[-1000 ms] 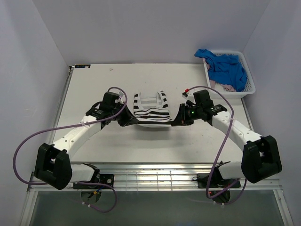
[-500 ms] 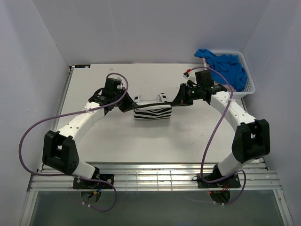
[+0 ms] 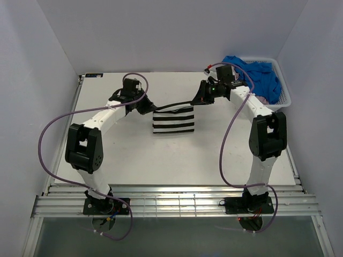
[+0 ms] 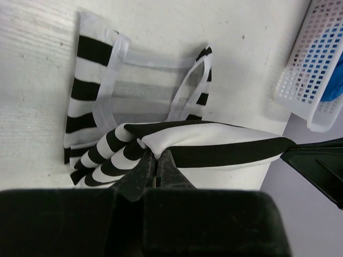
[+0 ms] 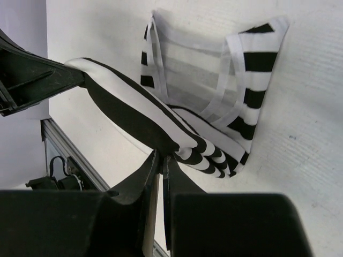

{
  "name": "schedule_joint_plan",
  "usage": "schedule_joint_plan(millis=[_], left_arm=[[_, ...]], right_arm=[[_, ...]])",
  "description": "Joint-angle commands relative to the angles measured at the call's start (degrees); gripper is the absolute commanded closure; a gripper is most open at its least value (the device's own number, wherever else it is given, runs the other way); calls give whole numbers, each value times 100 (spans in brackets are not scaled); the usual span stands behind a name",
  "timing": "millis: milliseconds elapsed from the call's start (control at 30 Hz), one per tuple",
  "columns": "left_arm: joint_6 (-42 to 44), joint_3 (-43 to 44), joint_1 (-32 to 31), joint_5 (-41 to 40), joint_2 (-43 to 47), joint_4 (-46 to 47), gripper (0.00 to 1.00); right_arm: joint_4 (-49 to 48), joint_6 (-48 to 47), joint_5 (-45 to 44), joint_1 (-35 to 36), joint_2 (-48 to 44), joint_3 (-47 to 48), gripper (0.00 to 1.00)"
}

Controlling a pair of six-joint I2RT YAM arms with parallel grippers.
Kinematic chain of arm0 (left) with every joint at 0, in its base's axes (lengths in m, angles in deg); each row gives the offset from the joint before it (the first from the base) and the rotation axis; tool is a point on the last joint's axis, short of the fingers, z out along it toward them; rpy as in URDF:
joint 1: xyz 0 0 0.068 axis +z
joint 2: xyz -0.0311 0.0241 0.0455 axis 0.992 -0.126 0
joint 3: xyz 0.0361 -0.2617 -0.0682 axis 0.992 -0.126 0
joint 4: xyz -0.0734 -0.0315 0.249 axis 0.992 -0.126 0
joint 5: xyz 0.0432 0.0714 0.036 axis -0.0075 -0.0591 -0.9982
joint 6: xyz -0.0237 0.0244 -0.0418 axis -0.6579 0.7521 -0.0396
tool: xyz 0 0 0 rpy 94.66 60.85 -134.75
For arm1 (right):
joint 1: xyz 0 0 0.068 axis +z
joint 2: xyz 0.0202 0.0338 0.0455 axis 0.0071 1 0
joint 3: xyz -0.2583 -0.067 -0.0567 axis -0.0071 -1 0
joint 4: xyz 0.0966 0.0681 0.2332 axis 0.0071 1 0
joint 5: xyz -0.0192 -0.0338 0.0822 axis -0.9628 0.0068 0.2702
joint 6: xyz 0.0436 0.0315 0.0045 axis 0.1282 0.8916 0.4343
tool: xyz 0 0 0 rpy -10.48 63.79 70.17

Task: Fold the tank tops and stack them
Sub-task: Fold the tank top

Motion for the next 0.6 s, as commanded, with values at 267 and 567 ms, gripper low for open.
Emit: schedule_joint_plan(millis=[267, 567], left_arm=[[308, 837, 271, -34, -842, 451, 100], [432, 1584, 385, 10, -1712, 408, 100]], right_arm=[[-203, -203, 61, -186, 990, 1240, 92], [-722, -229, 254, -239, 1904, 1935, 92]])
